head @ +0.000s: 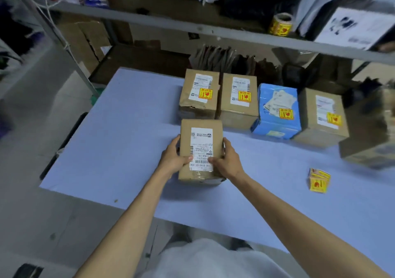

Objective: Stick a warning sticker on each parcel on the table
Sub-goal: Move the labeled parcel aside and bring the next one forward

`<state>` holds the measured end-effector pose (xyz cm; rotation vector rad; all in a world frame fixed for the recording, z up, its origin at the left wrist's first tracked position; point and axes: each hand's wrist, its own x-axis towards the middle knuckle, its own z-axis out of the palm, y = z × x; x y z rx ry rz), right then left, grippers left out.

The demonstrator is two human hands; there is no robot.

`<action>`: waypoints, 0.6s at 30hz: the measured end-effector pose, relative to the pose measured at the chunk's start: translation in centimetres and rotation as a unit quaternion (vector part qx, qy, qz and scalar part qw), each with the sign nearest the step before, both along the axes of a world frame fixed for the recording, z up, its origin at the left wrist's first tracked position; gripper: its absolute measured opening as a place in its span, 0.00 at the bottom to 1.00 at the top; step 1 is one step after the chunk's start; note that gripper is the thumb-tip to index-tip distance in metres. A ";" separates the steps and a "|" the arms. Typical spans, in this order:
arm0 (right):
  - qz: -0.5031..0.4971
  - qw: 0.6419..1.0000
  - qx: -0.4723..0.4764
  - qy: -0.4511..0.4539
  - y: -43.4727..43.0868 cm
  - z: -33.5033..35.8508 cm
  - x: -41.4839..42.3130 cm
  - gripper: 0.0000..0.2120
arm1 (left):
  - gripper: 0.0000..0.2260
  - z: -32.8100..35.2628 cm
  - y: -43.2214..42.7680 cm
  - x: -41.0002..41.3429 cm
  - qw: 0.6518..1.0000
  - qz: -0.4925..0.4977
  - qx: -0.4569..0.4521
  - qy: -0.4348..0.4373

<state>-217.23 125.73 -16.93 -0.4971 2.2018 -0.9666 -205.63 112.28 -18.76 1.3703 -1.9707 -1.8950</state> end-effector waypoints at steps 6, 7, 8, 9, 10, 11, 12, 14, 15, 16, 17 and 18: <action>-0.080 0.997 0.000 -0.001 12.4 0.6 -6.6 0.34 | 0.39 0.8 10.9 -9.0 0.996 -0.084 -0.007 -0.001; -0.089 0.996 0.004 0.001 14.3 0.6 -7.8 0.32 | 0.37 1.0 12.8 -10.3 0.996 -0.092 -0.007 0.002; -0.095 0.995 0.007 0.003 15.9 0.6 -8.9 0.32 | 0.36 1.2 14.5 -11.6 0.995 -0.099 -0.008 0.004; -0.100 0.995 0.008 0.005 17.5 0.4 -10.0 0.32 | 0.36 1.3 16.1 -12.8 0.994 -0.105 -0.010 0.004; -0.102 0.995 0.008 0.006 18.8 0.3 -11.0 0.33 | 0.36 1.4 17.5 -13.9 0.994 -0.107 -0.011 0.002; -0.103 0.995 0.007 0.007 19.9 0.1 -11.9 0.33 | 0.36 1.5 18.6 -14.9 0.994 -0.106 -0.013 -0.004; -0.103 0.995 0.003 0.007 20.9 0.0 -12.8 0.34 | 0.36 1.6 19.5 -15.8 0.994 -0.103 -0.013 -0.012; -0.098 0.995 -0.005 0.009 22.1 -0.2 -14.2 0.33 | 0.37 1.7 20.8 -17.2 0.995 -0.093 -0.016 -0.030; -0.096 0.995 -0.006 0.009 22.6 -0.3 -14.8 0.32 | 0.37 1.7 21.4 -17.8 0.995 -0.090 -0.019 -0.039; -0.093 0.996 -0.008 0.006 22.9 -0.4 -15.3 0.32 | 0.37 1.8 21.8 -18.2 0.995 -0.088 -0.023 -0.049; -0.090 0.996 -0.011 0.004 23.1 -0.6 -15.6 0.33 | 0.37 1.7 22.1 -18.5 0.995 -0.084 -0.026 -0.057; -0.086 0.996 -0.013 0.005 23.2 -0.7 -15.8 0.33 | 0.37 1.7 22.3 -18.6 0.995 -0.078 -0.028 -0.062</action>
